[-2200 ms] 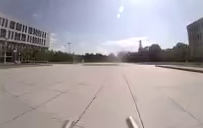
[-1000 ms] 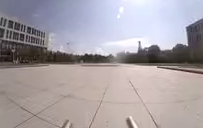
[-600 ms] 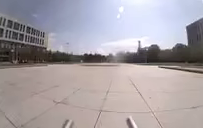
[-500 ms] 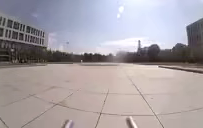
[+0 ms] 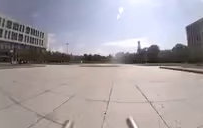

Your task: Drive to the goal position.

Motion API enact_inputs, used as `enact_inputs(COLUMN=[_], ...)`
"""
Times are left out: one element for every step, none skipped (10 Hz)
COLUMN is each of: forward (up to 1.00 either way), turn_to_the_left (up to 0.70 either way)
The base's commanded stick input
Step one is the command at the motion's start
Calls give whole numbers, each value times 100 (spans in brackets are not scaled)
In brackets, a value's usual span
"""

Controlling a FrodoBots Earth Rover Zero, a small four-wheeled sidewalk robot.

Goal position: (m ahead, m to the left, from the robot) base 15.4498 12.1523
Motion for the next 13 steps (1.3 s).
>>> enact_inputs(forward=[70,70,70,70,70,70,70,70,70,70,70,70,70], turn_to_the_left=[0,0,0,0,0,0,0,0,0,0,0,0,0])
